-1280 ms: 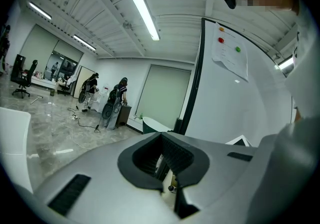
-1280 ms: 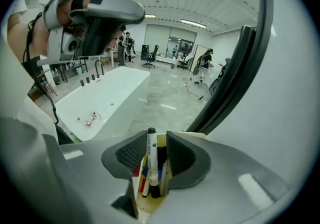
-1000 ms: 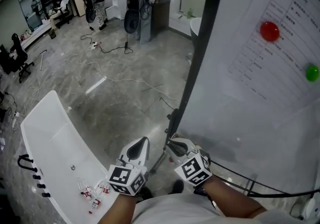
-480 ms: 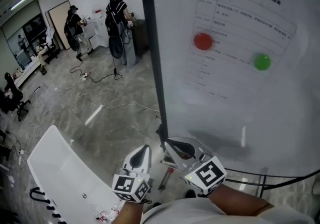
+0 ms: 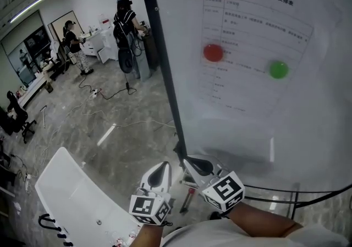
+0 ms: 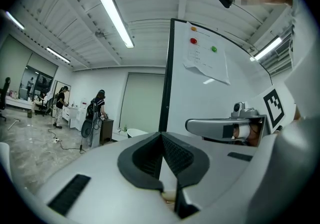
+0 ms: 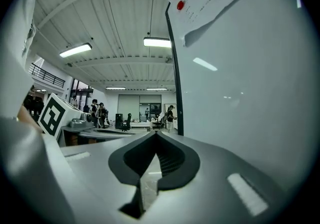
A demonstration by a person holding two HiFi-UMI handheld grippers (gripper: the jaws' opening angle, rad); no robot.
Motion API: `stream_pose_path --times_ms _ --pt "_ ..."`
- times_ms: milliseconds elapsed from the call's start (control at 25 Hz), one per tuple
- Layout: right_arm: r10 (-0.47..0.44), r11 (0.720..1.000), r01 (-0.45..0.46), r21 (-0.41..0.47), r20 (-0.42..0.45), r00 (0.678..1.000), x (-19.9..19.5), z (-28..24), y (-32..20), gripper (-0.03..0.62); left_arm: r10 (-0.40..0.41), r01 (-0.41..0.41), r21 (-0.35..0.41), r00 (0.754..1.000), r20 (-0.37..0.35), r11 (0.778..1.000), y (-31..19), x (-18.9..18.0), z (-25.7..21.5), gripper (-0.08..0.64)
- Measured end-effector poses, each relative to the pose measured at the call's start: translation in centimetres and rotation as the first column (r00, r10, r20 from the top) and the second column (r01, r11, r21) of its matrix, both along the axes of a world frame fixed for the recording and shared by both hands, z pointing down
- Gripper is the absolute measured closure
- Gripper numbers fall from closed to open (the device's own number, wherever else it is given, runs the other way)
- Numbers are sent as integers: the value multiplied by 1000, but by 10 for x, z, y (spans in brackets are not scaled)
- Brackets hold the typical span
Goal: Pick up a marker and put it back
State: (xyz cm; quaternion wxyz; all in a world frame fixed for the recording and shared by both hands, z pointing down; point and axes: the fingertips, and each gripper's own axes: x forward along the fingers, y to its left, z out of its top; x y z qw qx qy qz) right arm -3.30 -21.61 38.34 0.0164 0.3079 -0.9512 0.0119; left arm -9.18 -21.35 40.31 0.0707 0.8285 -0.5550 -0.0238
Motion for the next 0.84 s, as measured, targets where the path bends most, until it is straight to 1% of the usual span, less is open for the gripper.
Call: stream_pose_path --times_ms 480,840 --pt "-14 1000 14 -19 -19 1000 -3 7 1 592 -10 10 3 1000 2 1000 2 -2 0 555" --pt "-17 999 16 -35 -40 999 -7 12 4 592 2 -2 -1 1000 -1 1000 7 3 2 555"
